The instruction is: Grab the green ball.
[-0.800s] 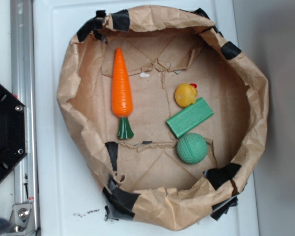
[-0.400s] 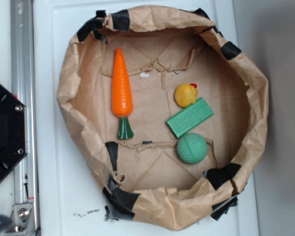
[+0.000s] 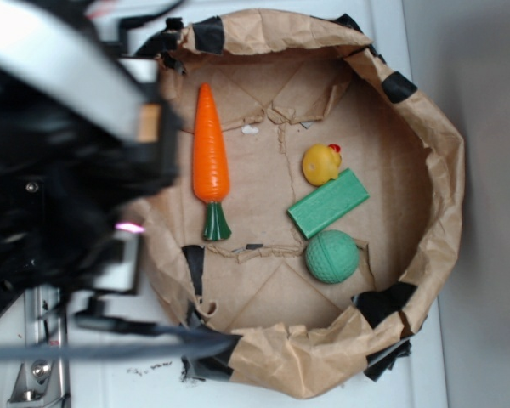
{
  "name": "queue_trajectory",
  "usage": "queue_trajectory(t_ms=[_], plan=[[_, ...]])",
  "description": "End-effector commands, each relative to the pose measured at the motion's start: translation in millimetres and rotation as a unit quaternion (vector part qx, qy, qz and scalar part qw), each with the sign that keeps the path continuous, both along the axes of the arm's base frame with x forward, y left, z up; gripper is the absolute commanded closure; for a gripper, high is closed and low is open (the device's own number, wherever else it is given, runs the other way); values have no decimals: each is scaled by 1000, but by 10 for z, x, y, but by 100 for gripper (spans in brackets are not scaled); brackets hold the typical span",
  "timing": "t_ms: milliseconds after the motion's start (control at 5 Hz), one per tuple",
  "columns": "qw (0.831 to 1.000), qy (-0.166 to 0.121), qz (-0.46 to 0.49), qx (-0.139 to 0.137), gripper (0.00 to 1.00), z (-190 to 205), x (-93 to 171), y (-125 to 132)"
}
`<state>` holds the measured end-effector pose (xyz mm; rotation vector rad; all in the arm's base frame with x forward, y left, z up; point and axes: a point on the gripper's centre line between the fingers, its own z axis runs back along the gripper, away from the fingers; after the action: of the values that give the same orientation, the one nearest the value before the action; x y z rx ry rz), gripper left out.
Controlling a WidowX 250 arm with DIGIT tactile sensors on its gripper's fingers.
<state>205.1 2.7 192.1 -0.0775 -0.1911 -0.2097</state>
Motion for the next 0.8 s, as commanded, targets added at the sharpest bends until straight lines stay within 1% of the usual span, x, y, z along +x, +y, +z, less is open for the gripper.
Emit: queue_trajectory(t_ms=[0, 200, 400, 600], plan=[[997, -46, -56, 36, 0, -317, 511, 30], [992, -30, -90, 77, 0, -705, 770, -60], [988, -19, -131, 86, 0, -1004, 942, -219], [982, -20, -181, 56, 0, -1195, 1000, -495]])
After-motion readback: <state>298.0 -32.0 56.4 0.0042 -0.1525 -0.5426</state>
